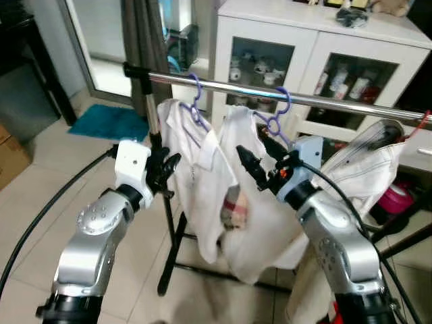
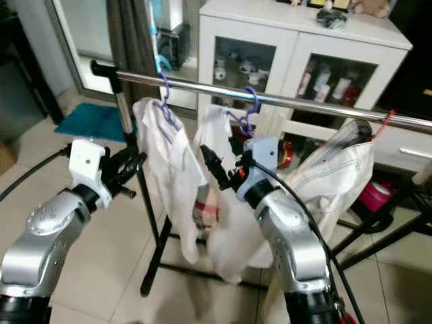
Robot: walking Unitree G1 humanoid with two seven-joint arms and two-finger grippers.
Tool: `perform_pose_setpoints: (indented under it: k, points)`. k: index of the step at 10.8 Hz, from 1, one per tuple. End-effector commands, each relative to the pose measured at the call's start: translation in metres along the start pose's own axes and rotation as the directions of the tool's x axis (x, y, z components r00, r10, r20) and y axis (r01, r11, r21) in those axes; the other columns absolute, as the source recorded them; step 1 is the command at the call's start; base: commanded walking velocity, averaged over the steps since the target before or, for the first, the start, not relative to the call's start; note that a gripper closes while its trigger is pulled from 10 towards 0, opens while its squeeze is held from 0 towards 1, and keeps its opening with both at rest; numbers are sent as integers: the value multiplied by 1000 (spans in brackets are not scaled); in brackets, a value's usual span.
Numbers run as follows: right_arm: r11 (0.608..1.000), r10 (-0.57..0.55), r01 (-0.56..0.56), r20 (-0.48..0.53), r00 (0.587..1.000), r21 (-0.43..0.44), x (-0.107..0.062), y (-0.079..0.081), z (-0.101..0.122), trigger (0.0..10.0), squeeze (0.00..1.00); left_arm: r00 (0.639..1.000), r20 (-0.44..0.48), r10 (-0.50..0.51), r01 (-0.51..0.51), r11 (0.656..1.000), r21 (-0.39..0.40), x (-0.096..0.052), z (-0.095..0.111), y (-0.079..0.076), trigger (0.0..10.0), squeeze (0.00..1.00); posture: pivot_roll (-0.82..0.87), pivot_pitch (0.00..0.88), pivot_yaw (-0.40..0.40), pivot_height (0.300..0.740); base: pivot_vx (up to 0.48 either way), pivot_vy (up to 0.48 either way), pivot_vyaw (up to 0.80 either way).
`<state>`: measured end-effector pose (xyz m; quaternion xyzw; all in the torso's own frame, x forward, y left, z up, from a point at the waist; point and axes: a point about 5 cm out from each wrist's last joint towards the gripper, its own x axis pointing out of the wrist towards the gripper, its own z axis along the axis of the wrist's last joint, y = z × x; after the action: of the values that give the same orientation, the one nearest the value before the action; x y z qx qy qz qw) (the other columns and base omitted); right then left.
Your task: Hang hanger
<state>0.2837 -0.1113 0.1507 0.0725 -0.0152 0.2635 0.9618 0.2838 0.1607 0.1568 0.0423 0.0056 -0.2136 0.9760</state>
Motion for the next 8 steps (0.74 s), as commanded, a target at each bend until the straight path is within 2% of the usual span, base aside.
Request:
perform_pose_setpoints:
  k: [1, 4, 5, 8]
  points:
    - [1000, -23, 23, -18, 1000, 5, 0, 1, -1, 10000, 1000, 1000, 3, 18, -18, 1000, 7, 0, 2, 0, 10000, 0, -84, 0, -40, 740, 0, 0, 800]
    - [988, -149, 150, -37, 988, 37, -1, -8, -5, 10000, 1000, 999, 0, 40, -40, 999, 11, 0, 2, 1, 10000, 0, -73, 0, -47, 740, 0, 0, 800]
    - [966, -235, 239, -55, 970, 94, -3, -17, -9, 10000, 1000, 1000, -6, 21, -21, 1000, 13, 1, 0, 0, 10000, 0, -75, 0, -47, 740, 0, 0, 0]
    - [975, -212, 215, -58, 976, 57, -3, -12, -7, 10000, 1000, 1000, -21, 12, -11, 1000, 8, 3, -3, -1, 10000, 0, -91, 0, -33, 740, 308, 0, 0]
